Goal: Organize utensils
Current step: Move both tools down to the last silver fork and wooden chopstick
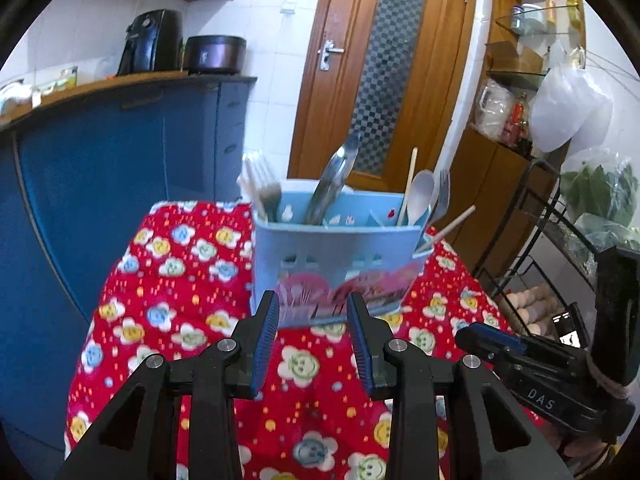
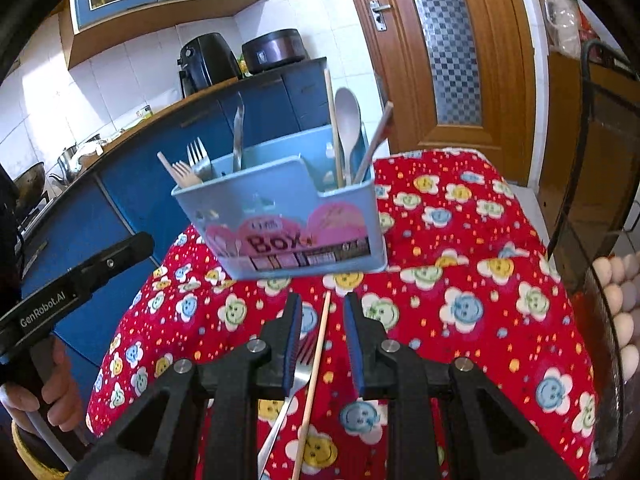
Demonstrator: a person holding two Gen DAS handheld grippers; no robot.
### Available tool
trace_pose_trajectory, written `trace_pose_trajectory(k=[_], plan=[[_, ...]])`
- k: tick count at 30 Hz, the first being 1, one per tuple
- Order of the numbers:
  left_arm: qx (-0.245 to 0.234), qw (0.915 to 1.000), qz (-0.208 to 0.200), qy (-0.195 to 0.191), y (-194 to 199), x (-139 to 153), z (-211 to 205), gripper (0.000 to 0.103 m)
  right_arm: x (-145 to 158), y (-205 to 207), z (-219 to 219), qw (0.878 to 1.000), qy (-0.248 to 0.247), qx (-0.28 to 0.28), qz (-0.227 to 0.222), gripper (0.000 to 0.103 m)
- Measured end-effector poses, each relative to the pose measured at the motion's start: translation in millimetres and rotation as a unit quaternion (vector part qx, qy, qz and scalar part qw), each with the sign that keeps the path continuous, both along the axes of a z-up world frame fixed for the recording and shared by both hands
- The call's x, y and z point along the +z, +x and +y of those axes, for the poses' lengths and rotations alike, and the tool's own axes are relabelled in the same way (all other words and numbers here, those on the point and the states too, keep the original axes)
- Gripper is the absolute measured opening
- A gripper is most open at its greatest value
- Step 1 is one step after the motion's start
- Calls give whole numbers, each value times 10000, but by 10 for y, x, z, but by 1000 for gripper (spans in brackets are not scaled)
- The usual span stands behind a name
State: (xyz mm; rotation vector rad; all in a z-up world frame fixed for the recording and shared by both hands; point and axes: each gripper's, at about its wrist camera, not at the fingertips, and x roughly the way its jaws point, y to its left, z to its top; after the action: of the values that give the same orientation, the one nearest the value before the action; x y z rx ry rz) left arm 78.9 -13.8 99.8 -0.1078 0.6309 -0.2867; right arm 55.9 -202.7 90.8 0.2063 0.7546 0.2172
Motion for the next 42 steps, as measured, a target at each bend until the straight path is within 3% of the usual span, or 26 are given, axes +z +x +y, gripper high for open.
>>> trace_pose_trajectory(k=[19, 32, 42], plan=[[138, 9970, 762, -32, -167, -545, 92, 36, -398, -165, 70, 9980, 121, 93, 611, 24], [152, 9949, 992, -21, -188, -716, 107, 36, -576, -143, 180, 9956, 49, 248, 904, 24], [194, 9941, 1068, -91, -176, -770, 151, 36, -680, -83, 302, 9937, -298, 360, 1018, 24]])
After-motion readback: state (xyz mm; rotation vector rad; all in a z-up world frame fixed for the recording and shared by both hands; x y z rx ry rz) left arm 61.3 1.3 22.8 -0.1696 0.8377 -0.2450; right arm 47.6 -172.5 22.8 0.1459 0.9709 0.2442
